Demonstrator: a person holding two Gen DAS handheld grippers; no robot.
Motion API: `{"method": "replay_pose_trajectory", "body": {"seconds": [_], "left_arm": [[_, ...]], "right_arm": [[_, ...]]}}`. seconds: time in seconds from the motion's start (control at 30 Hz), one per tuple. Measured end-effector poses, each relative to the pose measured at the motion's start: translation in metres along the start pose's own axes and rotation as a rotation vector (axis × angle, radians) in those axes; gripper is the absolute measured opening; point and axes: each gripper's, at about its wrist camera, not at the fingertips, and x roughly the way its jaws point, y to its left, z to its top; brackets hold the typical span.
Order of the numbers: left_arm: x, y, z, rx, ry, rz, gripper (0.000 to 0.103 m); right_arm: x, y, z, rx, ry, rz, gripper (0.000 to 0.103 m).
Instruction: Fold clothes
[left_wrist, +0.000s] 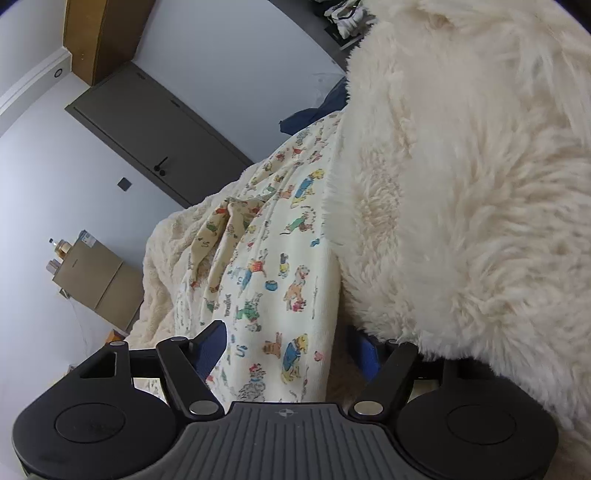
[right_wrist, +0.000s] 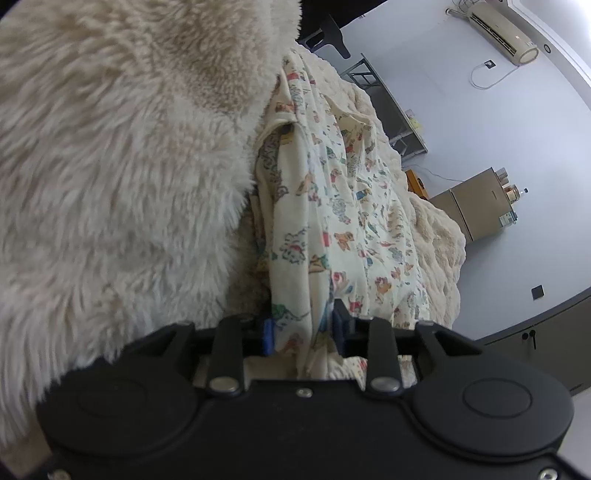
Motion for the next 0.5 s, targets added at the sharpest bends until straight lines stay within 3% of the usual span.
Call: {"method": "replay_pose_trajectory", "body": {"seconds": [0.5], "left_arm": [[-0.0003,-0.0040,-0.0045,-0.057,0.006,0.003,0.079]], "right_arm": [[0.0026,0.0015,0.0031,-0.010,0.010,-0.001,0.034]]}}
